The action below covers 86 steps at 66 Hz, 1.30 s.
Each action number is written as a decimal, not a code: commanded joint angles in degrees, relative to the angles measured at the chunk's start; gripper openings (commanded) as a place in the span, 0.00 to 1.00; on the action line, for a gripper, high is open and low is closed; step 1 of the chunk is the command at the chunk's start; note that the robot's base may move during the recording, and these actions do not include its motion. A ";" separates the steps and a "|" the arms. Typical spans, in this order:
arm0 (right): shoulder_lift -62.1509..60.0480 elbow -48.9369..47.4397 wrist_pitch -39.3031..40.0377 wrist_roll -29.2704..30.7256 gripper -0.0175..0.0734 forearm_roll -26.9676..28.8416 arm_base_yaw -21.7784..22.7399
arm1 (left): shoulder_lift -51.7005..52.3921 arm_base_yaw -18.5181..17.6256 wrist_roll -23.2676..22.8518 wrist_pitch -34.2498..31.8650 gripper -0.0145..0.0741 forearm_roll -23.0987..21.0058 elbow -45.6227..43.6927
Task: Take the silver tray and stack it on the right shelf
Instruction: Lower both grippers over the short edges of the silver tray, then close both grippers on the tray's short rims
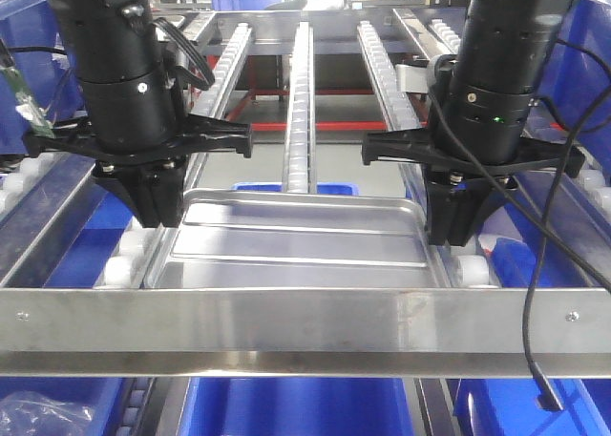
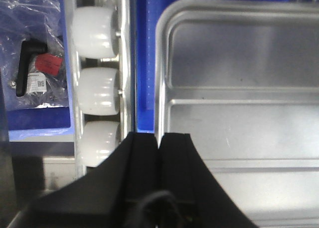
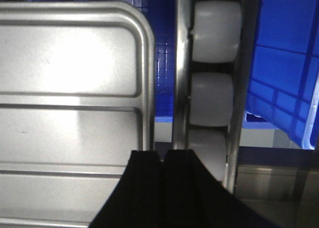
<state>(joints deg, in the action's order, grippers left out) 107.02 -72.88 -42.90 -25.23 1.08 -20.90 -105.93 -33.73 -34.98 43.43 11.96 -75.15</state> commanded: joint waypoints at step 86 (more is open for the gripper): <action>-1.23 -1.79 3.81 0.01 0.59 1.72 0.13 | 0.46 0.33 -0.32 -4.54 0.41 0.09 -2.05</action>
<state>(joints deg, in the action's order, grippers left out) 108.43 -72.88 -40.89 -25.21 2.52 -20.90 -107.46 -33.40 -34.56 40.09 11.48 -75.51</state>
